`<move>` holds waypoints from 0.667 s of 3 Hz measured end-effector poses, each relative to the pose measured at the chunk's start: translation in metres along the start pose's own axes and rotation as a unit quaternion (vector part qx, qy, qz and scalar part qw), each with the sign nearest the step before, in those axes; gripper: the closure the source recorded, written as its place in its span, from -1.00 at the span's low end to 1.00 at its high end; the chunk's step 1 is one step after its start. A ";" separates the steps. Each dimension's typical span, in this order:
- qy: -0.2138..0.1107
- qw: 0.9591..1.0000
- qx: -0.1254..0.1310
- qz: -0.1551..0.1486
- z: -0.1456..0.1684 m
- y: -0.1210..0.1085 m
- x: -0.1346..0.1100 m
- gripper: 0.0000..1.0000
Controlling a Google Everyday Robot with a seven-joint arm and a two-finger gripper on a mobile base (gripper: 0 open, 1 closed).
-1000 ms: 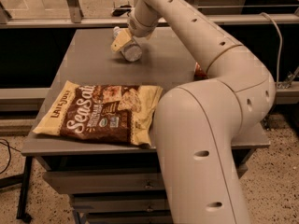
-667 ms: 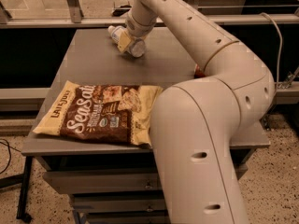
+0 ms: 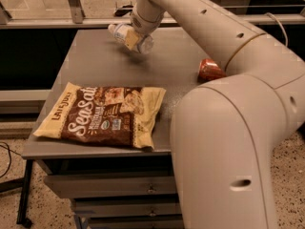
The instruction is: Pick blue plastic bottle
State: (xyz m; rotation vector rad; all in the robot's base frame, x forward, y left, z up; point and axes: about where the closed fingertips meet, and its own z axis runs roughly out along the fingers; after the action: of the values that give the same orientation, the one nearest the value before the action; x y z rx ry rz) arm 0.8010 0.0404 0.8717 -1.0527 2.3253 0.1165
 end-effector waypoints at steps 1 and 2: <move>-0.048 0.999 -0.014 -0.017 -0.034 0.005 0.008 1.00; -0.124 0.990 -0.059 -0.026 -0.076 0.008 0.025 1.00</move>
Offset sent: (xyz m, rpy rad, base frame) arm -0.1064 -0.0834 0.0909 0.4372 -0.1684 0.2648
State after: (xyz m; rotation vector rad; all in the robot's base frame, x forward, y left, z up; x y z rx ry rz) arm 0.7462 0.0062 0.9196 -1.0886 2.0868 0.3499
